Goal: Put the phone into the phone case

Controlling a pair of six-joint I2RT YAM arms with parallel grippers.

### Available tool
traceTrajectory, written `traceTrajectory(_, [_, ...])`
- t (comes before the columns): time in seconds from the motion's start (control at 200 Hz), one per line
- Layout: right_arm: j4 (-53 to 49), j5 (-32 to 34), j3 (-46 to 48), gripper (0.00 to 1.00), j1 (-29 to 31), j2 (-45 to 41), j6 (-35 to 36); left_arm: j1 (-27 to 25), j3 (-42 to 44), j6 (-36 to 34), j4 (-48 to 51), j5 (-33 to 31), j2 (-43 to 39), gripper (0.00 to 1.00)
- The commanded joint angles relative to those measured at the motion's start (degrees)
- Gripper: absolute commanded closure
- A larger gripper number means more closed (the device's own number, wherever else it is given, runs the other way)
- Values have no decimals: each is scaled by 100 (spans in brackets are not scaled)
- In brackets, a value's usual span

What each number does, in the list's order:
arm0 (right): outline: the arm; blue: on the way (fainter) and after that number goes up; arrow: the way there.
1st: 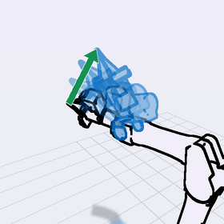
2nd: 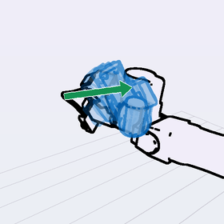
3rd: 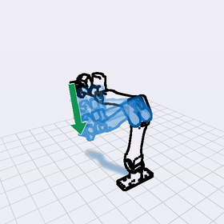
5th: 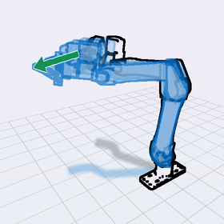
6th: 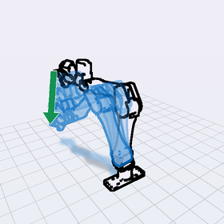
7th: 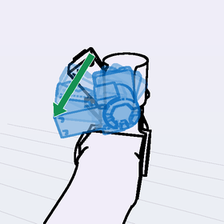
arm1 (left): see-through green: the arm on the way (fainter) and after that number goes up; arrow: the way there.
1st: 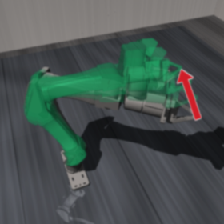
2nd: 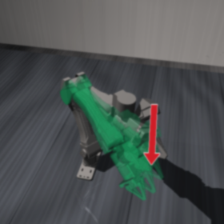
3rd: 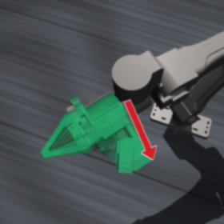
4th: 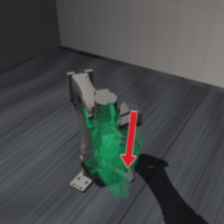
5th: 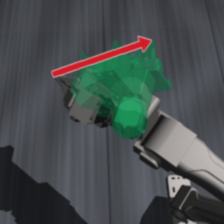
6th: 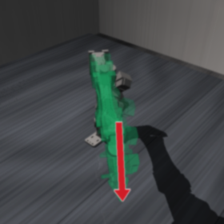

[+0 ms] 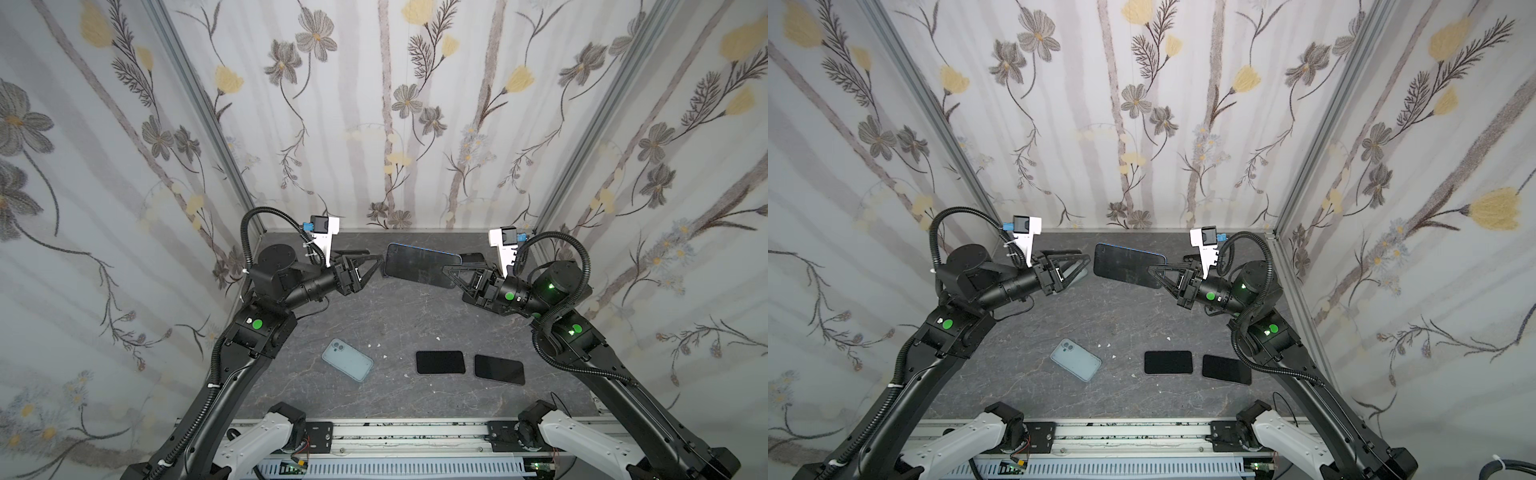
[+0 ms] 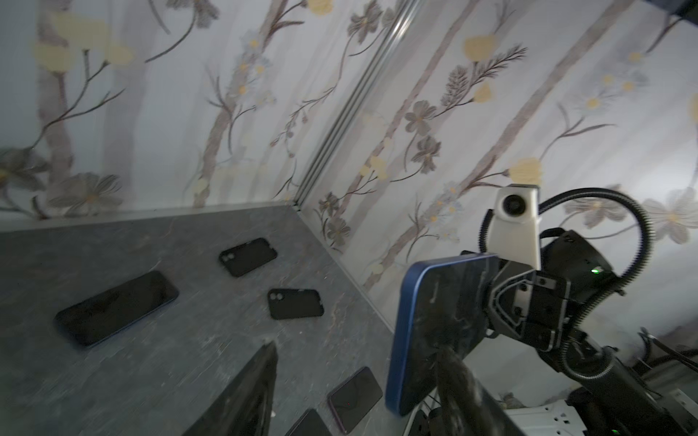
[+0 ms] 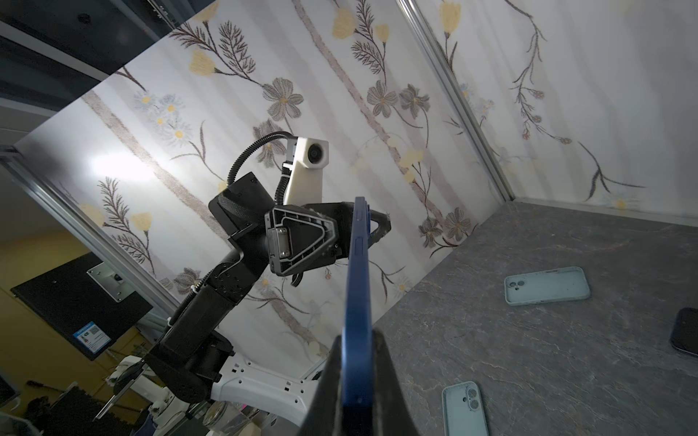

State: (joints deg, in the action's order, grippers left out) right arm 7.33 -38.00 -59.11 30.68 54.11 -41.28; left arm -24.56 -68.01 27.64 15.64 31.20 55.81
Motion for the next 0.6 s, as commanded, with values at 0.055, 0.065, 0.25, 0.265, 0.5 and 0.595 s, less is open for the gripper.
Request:
traceTrajectory(0.055, [-1255,1307,-169,100,-18,133,743,-58,457,258,2212,-1152,147,39])
traceTrajectory(0.065, [-1294,1353,-159,100,-16,135,779,-62,504,305,2263,-1141,177,39])
traceTrajectory(0.25, [-1360,1619,161,100,-68,272,861,-368,1530,956,2571,-1013,384,41])
traceTrajectory(0.265, [-1365,1597,163,100,-67,285,877,-400,1621,1007,2544,-1018,364,41])
traceTrajectory(0.5, [-1356,1594,462,100,-94,229,982,-1056,3003,1751,1619,-697,650,41])
traceTrajectory(0.595, [-1339,1576,596,100,-89,156,982,-1316,3163,1796,1386,-982,898,41])
